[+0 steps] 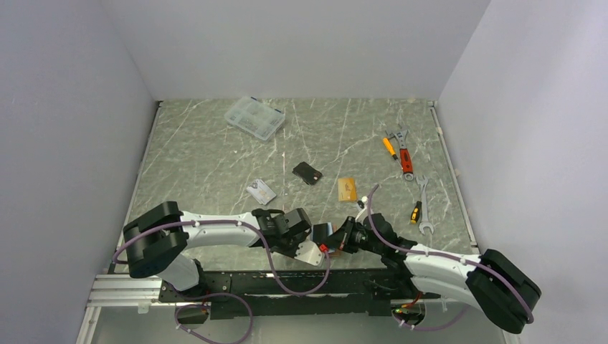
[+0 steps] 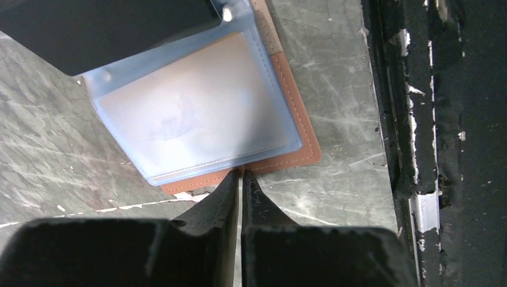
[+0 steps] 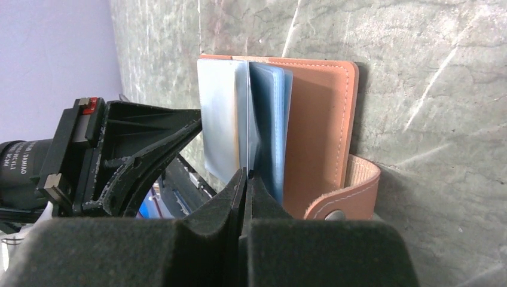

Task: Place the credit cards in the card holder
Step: Insert the credit card into the card holder.

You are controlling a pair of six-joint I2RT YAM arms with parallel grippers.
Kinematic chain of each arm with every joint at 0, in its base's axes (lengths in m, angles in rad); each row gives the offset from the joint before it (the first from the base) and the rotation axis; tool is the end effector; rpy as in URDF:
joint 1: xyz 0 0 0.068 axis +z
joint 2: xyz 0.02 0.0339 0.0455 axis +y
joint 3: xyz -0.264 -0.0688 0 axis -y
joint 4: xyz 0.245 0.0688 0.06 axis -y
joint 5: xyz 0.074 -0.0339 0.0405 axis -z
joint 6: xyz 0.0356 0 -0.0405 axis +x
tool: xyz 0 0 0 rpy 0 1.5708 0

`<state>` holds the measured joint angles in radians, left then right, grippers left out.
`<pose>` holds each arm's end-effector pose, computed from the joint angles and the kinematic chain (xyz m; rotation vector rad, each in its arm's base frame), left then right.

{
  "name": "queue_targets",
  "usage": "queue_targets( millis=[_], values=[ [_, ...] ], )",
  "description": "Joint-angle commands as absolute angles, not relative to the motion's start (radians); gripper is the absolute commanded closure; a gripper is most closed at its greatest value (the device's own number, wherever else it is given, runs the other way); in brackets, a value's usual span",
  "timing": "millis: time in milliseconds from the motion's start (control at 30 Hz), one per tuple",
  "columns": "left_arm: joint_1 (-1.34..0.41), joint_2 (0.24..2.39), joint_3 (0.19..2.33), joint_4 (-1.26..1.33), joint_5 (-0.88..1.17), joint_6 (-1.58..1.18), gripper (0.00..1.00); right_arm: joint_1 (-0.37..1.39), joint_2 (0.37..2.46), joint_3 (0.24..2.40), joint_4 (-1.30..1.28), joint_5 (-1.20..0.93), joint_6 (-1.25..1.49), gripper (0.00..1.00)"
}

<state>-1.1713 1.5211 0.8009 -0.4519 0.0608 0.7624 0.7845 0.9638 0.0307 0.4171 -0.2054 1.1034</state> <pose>0.1042 -0.2525 0.1597 2.2788 1.5517 -0.1952 0.1068 0.1169 0.1155 0.2363 2.3674 1.2638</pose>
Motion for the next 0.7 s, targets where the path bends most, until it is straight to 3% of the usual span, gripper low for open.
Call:
queue_targets(
  millis=[0, 400, 667],
  values=[
    [-1.195, 1.566, 0.794, -0.462, 0.069, 0.687, 0.92, 0.783, 0.914, 0.006, 0.485, -0.161, 1.146, 1.0],
    [-1.203, 1.59, 0.784, -0.457, 0.067, 0.662, 0.96, 0.795, 1.001, 0.002, 0.617, -0.172, 1.18, 1.0],
    [-1.203, 1.589, 0.785, -0.46, 0.066, 0.663, 0.98, 0.797, 0.963, -0.027, 0.557, -0.144, 1.171, 1.0]
  ],
)
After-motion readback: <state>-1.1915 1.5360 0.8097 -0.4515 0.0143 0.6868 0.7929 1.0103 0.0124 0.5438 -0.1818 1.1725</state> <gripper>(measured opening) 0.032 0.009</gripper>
